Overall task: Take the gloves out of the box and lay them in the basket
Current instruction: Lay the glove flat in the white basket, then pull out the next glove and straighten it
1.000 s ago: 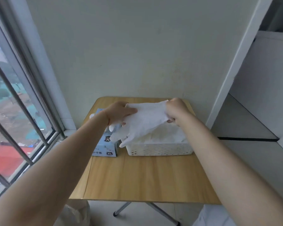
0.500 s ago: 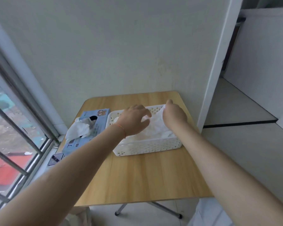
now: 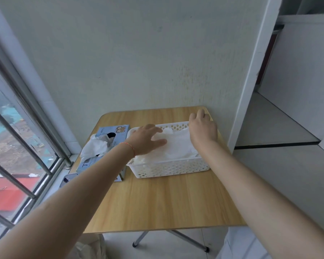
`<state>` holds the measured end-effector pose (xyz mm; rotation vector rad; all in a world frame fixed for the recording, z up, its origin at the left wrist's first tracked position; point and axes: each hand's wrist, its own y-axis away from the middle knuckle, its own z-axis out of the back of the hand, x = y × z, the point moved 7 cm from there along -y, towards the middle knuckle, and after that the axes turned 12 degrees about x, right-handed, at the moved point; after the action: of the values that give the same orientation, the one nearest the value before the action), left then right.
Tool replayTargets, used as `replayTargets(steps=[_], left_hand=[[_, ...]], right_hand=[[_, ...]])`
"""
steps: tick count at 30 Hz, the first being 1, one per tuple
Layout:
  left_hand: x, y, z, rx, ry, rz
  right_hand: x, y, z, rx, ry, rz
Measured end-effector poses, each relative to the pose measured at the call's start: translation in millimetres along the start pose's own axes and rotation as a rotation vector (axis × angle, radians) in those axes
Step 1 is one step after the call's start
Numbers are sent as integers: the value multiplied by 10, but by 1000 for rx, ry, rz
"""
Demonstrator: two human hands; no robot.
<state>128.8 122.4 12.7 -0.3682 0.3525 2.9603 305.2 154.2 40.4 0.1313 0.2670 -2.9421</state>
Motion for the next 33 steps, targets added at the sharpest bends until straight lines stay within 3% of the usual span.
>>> replayTargets(steps=[2,5,7,10,14,17,19,23,28,33], left_hand=[[-1,56,136,-64,-34,-16],[23,72,117,31,-23,44],[29,56,22,122,-26,93],[26,17,-106,182,-40,88],[92,48,27,119,54,57],[289,202,366,-163,155,45],[555,359,518,-319,192,93],[1206,662,592,-441,257,258],[1894,1002,425,-391,388,405],[2130,1141,187,-236,584,408]], right_hand=[[58,-15,62,-8,-97,69],[239,-22,-33,157,-305,247],[325,4,-190,318,-308,316],[334,3,-328,408,-258,311],[368,-59,-124,246,-358,286],[555,-97,130,110,-479,297],[848,-111,226,108,-544,358],[1543,-99,254,165,-618,480],[2320,-16,177,255,-665,601],[2620,5,99,297,-620,582]])
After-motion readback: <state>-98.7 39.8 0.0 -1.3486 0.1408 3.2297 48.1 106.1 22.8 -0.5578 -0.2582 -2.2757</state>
